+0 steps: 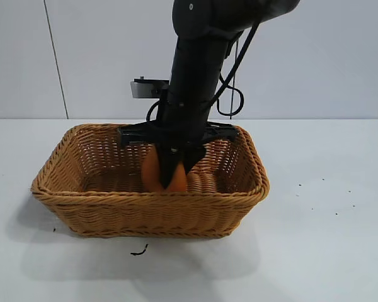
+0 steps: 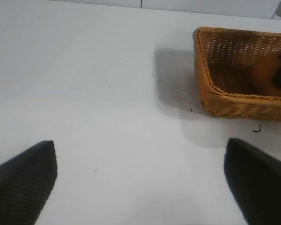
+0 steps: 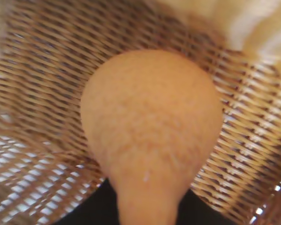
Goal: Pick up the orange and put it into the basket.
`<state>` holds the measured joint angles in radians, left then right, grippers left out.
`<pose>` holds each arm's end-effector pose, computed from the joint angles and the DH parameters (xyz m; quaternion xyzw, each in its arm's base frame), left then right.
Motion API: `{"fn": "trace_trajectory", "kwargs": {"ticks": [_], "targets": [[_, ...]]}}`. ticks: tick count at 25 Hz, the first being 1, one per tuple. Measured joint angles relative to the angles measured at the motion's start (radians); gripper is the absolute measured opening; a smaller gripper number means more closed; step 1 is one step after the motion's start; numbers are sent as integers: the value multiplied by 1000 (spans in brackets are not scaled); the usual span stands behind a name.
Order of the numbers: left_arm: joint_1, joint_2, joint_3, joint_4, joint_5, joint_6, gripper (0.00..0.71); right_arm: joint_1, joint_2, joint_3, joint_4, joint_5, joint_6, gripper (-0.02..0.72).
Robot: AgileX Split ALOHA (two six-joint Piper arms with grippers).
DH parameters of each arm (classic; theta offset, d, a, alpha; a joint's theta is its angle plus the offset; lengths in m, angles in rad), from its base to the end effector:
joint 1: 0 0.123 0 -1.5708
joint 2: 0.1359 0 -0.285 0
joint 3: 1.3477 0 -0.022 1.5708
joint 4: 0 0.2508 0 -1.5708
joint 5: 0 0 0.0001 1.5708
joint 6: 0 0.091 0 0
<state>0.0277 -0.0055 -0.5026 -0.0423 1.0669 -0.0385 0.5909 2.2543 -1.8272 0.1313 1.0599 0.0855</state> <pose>-0.0062 -0.0035 0.2775 -0.0272 0.8521 -0.0239 0.5221 0.3826 0.2692 0.1656 -0.2224 0.9694 0.0846 0.0606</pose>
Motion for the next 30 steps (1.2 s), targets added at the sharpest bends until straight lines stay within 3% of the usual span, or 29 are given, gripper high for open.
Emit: {"fn": "trace_trajectory", "kwargs": {"ticks": [5,12,30], "targets": [[0,0,0,0,0,0,697,0,0,-182,-42,136,-5,688],[0,0,0,0,0,0,697,-28,-23,-357,-169,147,18,694],[0,0,0,0,0,0,697,-516,-19,-359,-179,157,28,694]]}}
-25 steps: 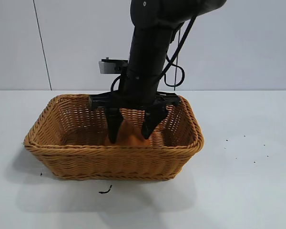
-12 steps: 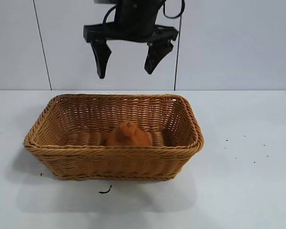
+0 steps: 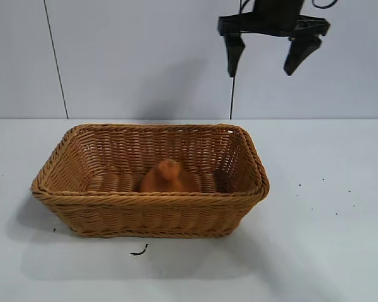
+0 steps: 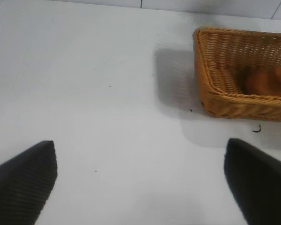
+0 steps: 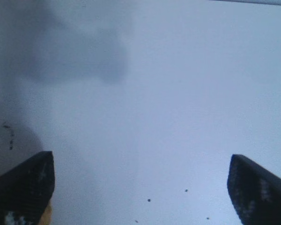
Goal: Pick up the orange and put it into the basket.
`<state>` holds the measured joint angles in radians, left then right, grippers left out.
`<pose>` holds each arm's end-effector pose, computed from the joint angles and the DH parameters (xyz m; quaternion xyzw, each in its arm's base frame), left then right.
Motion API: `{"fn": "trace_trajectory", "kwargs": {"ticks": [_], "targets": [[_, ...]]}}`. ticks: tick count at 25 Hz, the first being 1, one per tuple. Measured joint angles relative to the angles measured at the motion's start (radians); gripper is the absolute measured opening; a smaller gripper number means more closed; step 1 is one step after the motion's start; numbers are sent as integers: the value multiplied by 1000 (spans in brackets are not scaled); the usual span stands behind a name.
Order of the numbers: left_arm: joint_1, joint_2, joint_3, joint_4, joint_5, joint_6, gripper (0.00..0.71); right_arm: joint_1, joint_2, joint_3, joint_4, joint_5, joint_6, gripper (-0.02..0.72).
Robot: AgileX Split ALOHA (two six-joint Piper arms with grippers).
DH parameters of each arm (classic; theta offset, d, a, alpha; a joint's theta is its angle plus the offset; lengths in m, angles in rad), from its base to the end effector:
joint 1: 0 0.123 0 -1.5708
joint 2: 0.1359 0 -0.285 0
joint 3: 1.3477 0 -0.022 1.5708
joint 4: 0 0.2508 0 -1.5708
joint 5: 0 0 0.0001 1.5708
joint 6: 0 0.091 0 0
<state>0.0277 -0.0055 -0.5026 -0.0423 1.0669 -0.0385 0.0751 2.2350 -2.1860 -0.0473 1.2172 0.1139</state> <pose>-0.0062 -0.0035 0.2775 -0.0272 0.8521 -0.0239 0.5221 0.4878 0.0327 0.2691 0.0153 0.9805 -0.0049 0.1959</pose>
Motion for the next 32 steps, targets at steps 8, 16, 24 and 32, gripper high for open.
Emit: {"fn": "trace_trajectory", "kwargs": {"ticks": [8,16,24,32], "targets": [[0,0,0,0,1,0,697,-33,-85,157,3,-2,1,694],[0,0,0,0,1,0,697,-13,-401,584,26,-2,-12,694],[0,0,0,0,1,0,697,-13,-820,1073,29,-2,-16,694],[0,0,0,0,1,0,697,-13,-1307,1575,29,-95,-45,694]]}}
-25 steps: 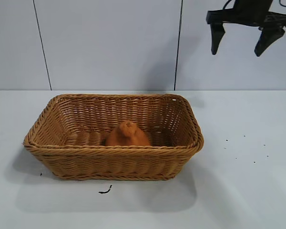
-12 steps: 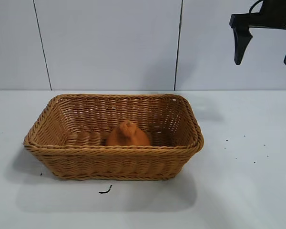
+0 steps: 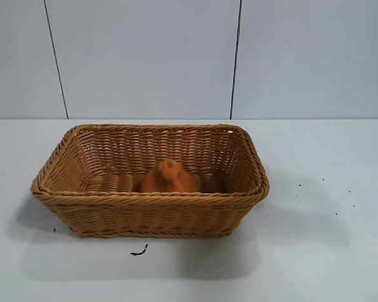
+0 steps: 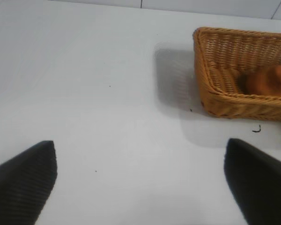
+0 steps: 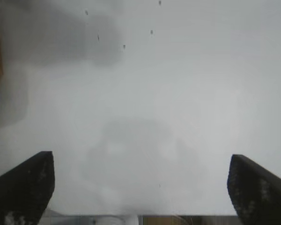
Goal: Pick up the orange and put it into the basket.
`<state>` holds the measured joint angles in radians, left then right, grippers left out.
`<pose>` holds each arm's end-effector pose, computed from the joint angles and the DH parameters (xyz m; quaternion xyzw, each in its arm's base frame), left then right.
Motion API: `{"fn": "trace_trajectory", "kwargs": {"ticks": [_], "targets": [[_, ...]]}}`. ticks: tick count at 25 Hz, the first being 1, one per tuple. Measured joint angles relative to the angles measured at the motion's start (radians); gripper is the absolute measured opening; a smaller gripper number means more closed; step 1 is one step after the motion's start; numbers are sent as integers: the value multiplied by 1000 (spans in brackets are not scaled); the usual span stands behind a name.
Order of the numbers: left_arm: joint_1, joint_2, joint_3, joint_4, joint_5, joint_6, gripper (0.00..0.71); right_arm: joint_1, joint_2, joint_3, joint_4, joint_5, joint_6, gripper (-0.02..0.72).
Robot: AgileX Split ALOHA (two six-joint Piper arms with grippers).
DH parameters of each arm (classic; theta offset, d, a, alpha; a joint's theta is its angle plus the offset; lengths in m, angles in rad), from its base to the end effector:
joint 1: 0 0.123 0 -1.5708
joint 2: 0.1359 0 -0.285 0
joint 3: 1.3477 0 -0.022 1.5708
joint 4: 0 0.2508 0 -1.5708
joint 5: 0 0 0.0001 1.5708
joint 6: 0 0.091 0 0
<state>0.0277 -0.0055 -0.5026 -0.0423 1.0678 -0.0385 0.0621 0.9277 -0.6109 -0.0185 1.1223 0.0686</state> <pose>-0.0062 -0.0035 0.2775 -0.0272 0.8523 -0.0239 0.5217 0.1303 0.0066 0.2476 0.0002 0.9940 -0.0016 0.1096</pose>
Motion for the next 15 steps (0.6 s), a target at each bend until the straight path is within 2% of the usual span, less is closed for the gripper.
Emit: {"fn": "trace_trajectory", "kwargs": {"ticks": [2,5,15], "targets": [[0,0,0,0,0,0,697,0,-122,81,1,-57,-15,694],[0,0,0,0,0,0,697,0,-300,114,8,-90,-23,694],[0,0,0,0,0,0,697,0,-711,119,25,-104,-27,694]]}}
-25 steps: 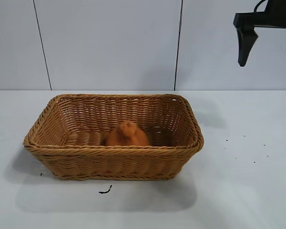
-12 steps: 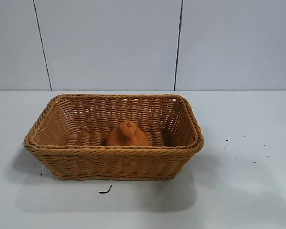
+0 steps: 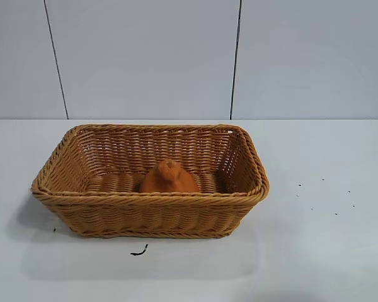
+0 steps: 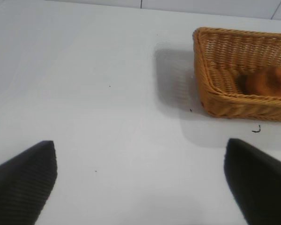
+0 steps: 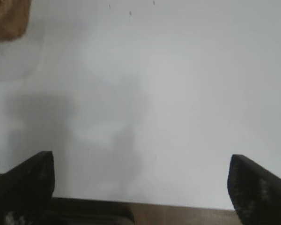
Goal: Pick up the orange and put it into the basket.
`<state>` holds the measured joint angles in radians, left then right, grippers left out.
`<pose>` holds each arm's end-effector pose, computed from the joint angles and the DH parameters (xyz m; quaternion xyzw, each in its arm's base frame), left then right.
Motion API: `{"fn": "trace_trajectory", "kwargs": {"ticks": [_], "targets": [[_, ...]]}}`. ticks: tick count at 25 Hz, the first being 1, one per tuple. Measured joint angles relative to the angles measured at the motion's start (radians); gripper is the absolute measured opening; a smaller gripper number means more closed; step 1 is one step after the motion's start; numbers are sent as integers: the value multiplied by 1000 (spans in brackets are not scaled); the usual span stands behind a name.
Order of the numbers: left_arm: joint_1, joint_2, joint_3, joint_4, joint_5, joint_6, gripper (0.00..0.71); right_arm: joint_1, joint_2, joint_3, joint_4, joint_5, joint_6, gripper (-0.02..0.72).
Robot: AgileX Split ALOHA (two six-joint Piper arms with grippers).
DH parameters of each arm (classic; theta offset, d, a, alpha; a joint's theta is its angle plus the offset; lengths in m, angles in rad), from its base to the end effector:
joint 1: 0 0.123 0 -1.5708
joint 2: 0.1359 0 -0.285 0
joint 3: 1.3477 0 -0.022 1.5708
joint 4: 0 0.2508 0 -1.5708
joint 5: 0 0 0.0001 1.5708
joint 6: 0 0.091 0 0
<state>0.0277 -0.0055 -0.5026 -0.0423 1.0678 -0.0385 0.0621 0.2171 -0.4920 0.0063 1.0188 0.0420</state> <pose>-0.0062 -0.0035 0.2775 -0.0272 0.8523 -0.0239 0.5217 0.0312 0.0024 0.2753 -0.0087 0.8973 0.0261 0.4405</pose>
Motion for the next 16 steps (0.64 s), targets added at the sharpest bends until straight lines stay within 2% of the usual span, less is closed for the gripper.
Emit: {"fn": "trace_trajectory", "kwargs": {"ticks": [7,16], "targets": [[0,0,0,0,0,0,697,0,-209,2,-6,0,-2,694],[0,0,0,0,0,0,697,0,-220,2,-6,0,-7,694]]}}
